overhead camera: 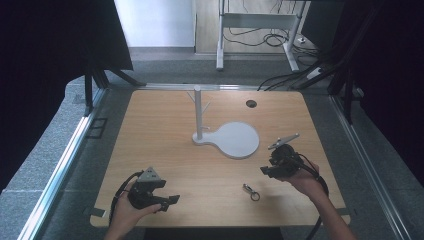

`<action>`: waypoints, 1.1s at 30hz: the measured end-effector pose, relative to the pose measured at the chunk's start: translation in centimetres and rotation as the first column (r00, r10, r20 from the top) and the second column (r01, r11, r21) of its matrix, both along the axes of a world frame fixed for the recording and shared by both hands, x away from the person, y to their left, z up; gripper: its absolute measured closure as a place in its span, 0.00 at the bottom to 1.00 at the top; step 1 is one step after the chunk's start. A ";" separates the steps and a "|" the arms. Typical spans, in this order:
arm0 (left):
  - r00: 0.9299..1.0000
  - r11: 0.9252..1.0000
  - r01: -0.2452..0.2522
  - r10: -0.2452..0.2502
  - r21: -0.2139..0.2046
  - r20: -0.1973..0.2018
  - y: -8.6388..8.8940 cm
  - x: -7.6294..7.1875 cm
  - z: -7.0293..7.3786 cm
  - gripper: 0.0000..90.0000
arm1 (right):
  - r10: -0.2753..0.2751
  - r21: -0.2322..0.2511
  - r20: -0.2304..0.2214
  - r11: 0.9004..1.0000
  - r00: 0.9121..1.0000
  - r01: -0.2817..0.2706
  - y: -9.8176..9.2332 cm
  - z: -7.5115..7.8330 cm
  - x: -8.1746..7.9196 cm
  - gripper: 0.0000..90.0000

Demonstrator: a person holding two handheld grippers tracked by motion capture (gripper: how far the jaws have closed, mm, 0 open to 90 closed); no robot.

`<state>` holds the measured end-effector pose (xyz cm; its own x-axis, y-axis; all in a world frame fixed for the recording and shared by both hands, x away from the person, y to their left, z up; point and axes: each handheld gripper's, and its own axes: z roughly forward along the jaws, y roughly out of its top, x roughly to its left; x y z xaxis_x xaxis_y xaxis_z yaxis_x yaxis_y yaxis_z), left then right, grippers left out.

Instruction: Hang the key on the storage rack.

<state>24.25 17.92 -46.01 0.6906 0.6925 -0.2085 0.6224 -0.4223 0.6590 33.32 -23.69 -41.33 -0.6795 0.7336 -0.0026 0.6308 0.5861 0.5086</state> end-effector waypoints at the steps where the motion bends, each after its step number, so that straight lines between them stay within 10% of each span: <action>1: 1.000 1.000 0.000 0.000 0.000 0.000 0.0 0.0 0.0 0.27 | 0.002 0.000 -0.001 1.000 1.000 -0.002 0.1 0.0 0.0 0.56; 33: 1.000 1.000 -0.002 0.002 -0.002 0.007 0.0 -0.1 0.1 0.27 | 0.063 -0.018 -0.031 0.998 0.998 -0.063 2.6 -0.7 -0.3 0.56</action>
<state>24.17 17.90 -45.86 0.6908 0.6933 -0.2052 0.6184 -0.4195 0.6646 32.98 -21.10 -42.03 -0.7245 0.6892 0.0047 0.6070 0.6348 0.4782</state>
